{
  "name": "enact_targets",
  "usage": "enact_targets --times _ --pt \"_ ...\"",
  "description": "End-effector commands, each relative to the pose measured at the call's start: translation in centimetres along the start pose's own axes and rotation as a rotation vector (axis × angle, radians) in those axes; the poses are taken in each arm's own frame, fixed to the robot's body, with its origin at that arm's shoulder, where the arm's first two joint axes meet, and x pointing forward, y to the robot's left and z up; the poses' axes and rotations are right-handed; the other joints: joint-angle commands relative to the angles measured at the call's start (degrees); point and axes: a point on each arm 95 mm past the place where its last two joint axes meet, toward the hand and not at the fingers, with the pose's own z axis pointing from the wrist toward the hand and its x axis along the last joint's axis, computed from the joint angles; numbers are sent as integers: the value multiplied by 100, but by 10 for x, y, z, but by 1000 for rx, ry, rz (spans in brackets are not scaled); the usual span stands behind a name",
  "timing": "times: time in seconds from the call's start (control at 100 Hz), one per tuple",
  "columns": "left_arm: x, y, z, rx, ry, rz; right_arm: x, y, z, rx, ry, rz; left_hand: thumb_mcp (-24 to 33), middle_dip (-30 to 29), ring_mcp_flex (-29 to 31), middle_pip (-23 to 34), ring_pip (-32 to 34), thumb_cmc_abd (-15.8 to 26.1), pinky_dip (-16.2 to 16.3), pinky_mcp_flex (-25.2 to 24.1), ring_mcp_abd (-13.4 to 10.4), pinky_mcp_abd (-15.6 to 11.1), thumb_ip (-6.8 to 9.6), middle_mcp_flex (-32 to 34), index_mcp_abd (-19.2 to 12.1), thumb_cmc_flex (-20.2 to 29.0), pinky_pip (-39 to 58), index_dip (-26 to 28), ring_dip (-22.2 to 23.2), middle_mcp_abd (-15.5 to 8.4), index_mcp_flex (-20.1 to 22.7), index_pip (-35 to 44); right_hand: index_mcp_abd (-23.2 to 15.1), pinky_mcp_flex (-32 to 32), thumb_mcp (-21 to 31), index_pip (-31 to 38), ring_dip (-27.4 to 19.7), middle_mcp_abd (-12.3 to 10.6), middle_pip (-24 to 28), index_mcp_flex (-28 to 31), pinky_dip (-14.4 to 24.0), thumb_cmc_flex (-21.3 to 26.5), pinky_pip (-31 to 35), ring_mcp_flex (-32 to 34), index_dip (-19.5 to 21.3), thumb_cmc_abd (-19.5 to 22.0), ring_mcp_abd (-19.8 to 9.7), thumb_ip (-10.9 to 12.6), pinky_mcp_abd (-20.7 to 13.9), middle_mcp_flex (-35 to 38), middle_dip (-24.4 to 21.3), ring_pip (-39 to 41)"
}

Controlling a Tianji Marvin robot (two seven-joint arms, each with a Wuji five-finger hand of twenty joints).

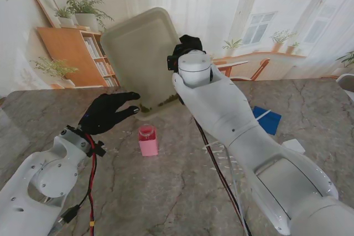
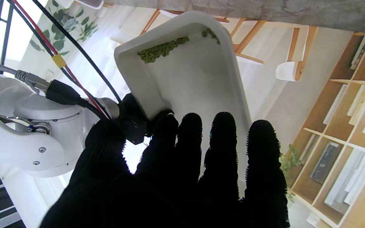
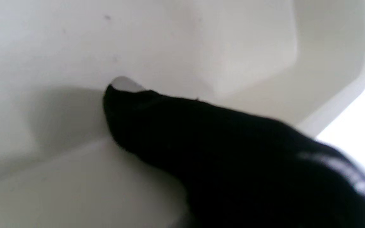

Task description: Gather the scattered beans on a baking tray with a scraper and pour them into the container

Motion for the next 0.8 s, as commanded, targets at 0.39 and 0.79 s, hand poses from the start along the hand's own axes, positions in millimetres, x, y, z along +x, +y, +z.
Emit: enact_targets --times 0.39,0.79 --pt "18 -8 26 -78 38 -96 10 -15 1 56 35 -30 -18 -121 -103 -56 -137 91 -113 -150 -6 -68 220 -27 -37 254 -378 -85 -108 -58 -83 -95 -49 679 582 266 518 -822 1069 184 411 741 2205 391 33 209 -829 244 -318 306 418 1479" --pt "30 -7 39 -105 19 -140 5 -18 -1 62 49 -52 -6 -157 -121 -68 -221 13 -317 -162 16 -216 209 39 0 479 -717 -133 -223 -1 15 -77 -68 677 582 267 524 -838 1075 186 412 734 2199 373 37 228 -841 241 -337 294 419 1486"
